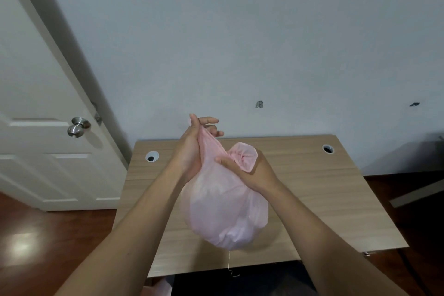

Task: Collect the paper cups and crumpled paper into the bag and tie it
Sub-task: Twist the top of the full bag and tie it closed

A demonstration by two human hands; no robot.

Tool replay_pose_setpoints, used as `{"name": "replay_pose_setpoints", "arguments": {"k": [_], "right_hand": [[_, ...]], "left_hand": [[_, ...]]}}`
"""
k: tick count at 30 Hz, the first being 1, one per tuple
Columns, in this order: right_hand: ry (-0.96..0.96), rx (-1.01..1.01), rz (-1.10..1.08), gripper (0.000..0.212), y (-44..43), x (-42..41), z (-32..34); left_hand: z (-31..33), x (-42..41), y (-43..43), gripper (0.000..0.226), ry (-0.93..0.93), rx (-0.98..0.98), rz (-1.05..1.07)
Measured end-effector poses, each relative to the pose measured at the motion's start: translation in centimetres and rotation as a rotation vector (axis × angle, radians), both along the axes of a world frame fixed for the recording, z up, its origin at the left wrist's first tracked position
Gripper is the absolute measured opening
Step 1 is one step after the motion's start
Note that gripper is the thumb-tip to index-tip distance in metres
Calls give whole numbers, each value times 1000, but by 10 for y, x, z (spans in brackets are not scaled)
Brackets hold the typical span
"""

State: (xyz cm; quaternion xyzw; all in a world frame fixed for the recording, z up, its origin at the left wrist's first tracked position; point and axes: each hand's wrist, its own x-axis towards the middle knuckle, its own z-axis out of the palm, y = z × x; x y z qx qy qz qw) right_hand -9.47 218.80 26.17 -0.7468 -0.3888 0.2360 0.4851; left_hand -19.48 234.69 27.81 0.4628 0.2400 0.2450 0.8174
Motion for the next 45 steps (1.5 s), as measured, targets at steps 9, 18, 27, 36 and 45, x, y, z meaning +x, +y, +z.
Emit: {"name": "replay_pose_setpoints", "arguments": {"k": [9,18,27,36,45], "right_hand": [[299,205,-8,67,-3,9,11],[215,151,81,45,7,-3,17],[395,187,-295,67,5,0,14],[783,376,-358,47,6,11,10],[339,-47,-262,27,9,7,4]], "left_hand": [[-7,-48,13,55,238,518,-131],[-5,-22,-26,49,87,497,-118],[-23,2,-26,48,-72,-254,126],[-10,1,-25,40,69,-249,100],[-23,8,-29,79,7,-99,-50]]}}
